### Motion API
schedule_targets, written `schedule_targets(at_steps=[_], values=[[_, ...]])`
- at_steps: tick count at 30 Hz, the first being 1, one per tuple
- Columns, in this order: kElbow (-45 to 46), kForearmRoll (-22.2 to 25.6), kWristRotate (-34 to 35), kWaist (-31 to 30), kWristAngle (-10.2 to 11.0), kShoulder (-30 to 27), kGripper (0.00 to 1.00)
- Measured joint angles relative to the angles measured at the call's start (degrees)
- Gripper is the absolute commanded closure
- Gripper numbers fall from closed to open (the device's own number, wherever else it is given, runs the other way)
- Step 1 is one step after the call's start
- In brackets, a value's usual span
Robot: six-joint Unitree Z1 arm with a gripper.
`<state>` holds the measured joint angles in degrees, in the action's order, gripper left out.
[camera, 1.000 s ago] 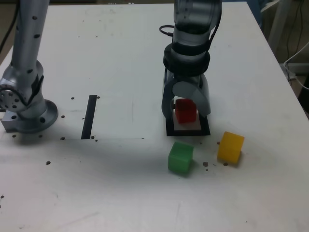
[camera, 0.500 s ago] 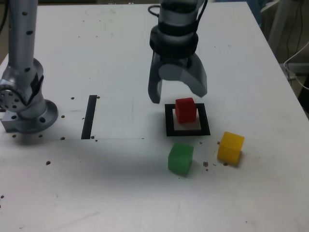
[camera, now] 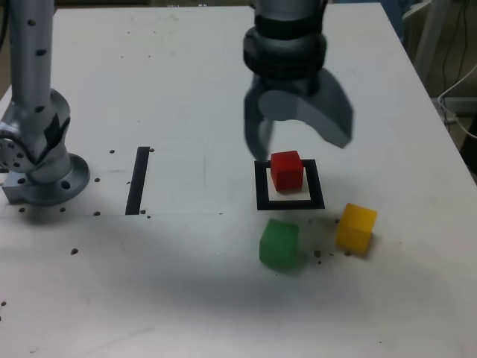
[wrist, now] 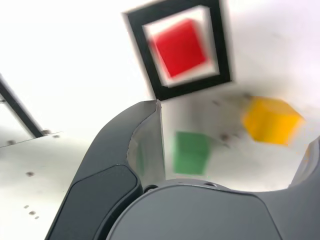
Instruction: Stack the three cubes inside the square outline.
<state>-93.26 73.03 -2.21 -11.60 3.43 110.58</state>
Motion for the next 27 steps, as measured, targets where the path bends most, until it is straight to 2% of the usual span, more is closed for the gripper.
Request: schedule_targets(at_steps=[3,10,14,20,27], values=[[-2.53,0.12,0.01,-2.02,1.22,1.85,0.01],[-6.18,0.13,-0.82,-3.78,1.75,5.85,0.01],[-7.28,-2.08,-1.31,-4.67,2.11,8.37,0.05],[-7.24,-4.25,-1.23,-4.85,0.76,11.85,0.13],[-6.88,-5.72,-1.00,-5.22,-0.56,13.15,0.24]])
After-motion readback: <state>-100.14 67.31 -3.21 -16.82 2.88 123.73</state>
